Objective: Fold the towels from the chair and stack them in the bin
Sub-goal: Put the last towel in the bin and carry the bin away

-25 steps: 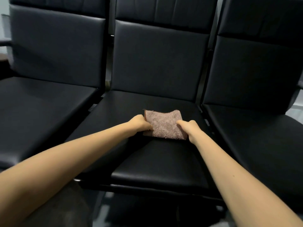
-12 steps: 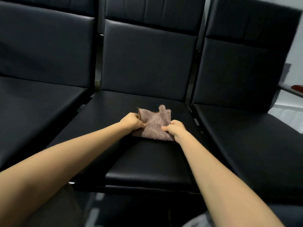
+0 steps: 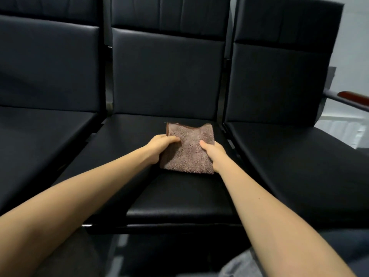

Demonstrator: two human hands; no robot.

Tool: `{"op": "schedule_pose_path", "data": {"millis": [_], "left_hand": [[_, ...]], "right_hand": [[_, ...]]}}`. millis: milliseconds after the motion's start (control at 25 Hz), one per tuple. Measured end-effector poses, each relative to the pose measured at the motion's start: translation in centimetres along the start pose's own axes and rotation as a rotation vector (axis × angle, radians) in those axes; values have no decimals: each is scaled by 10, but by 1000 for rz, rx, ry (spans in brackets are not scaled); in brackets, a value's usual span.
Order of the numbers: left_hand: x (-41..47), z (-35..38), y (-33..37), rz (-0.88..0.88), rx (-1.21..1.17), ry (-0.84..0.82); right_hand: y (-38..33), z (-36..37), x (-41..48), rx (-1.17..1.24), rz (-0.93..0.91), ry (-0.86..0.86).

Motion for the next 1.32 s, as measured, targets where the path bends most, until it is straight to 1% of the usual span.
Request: {"op": "schedule_pose_path", "data": {"millis": [40, 80, 200, 240, 320, 440, 480, 640, 800, 880, 960, 1040, 1120, 1240, 1320], "left_hand": [[1, 3, 2, 42, -22, -32], [3, 4, 3, 102, 15, -34], [5, 2, 9, 350, 447, 119], [3, 2, 10, 406, 515, 166], [-2, 2, 12, 450, 510, 206], [-15, 12, 10, 388, 350, 158], [-19, 18, 11, 386, 332, 146], [-29, 47, 32, 436, 346, 160], [-37, 86, 56, 493, 365, 124], [-41, 111, 60, 431, 322, 58], [-49, 142, 62, 300, 232, -55], [-61, 170, 64, 209, 214, -127], [-73, 198, 64, 156, 165, -196], [-91, 250, 51, 77, 77, -263], [-107, 283, 36, 22, 29, -305]], "right_hand": [[-2, -3, -1, -35, -48, 25], [-4, -5, -3, -63, -102, 39], [-7, -6, -5, -151, -243, 46], [-8, -5, -8, -163, -269, 46], [-9, -6, -13, -167, -300, 48], [-14, -19, -22, -140, -295, 65], [-17, -27, -25, -140, -285, 83], [-37, -59, -37, -225, -359, 147], [-56, -97, -53, -340, -413, 221], [-66, -121, -61, -375, -426, 272], [-71, -148, -72, -371, -417, 326], [-69, -170, -85, -365, -379, 338], [-62, -190, -98, -406, -347, 328], [-53, -236, -128, -470, -338, 387], [-50, -266, -147, -464, -309, 413]]}}
Point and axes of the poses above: each hand's wrist, its own x-axis towards the middle knuckle, its own z-axis out of the palm, y = z × x, the point moved 5 cm from there along x, towards the middle knuckle, and after that the axes turned 11 degrees about x, right-handed, at the moved point
